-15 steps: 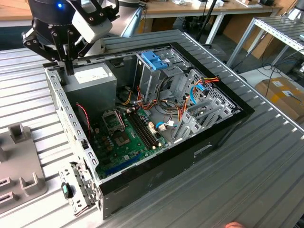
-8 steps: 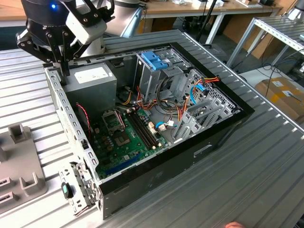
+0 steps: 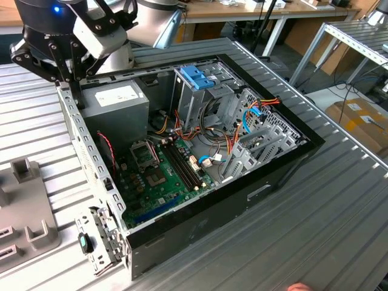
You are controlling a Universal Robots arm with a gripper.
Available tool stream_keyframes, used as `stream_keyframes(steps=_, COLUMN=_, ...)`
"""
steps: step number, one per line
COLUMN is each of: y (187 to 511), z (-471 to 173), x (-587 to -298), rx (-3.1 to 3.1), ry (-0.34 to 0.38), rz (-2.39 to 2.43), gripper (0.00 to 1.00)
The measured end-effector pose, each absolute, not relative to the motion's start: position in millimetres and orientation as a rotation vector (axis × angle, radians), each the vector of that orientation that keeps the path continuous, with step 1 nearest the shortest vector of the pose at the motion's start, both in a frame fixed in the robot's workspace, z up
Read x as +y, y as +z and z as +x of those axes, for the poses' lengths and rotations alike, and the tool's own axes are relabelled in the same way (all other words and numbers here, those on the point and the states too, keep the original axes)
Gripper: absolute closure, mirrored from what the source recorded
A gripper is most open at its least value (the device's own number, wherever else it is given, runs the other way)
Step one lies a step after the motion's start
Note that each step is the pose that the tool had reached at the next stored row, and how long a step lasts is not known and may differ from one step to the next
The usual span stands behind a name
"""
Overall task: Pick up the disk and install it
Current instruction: 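Reach for the disk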
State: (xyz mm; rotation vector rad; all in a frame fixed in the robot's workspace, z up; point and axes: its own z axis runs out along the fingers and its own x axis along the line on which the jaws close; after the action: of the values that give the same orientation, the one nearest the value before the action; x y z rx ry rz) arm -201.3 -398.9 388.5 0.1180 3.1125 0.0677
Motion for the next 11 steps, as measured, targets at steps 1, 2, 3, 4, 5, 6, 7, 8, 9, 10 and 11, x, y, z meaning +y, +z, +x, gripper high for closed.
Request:
stream_keyframes(steps=1, y=388, z=-202, x=-399, rx=3.113, ry=0.068, rz=0.118, gripper=0.89)
stream_keyframes(steps=2, y=388, z=-204, x=-399, rx=3.113, ry=0.068, rz=0.118, gripper=0.89)
stream_keyframes(steps=3, y=388, z=-205, x=-399, rx=3.112, ry=0.068, rz=0.118, gripper=0.89)
stream_keyframes(steps=4, y=388, z=-206, x=-399, rx=3.112, ry=0.068, rz=0.118, gripper=0.89)
stream_keyframes(steps=5, y=388, z=-208, x=-399, rx=3.113, ry=0.068, rz=0.118, gripper=0.89)
stream_keyframes(steps=6, y=388, z=-209, x=-399, rx=3.112, ry=0.068, rz=0.118, gripper=0.89)
stream_keyframes(steps=7, y=388, z=-211, x=-399, rx=3.112, ry=0.068, rz=0.118, gripper=0.89)
stream_keyframes(steps=8, y=388, z=-212, x=-399, rx=3.112, ry=0.068, rz=0.118, gripper=0.89)
stream_keyframes(steps=9, y=388, z=-214, x=-399, rx=3.112, ry=0.068, rz=0.118, gripper=0.89)
stream_keyframes(steps=10, y=387, z=-216, x=-399, rx=3.112, ry=0.068, rz=0.118, gripper=0.89)
stream_keyframes(steps=11, y=387, z=-217, x=-399, rx=3.113, ry=0.068, rz=0.118, gripper=0.89)
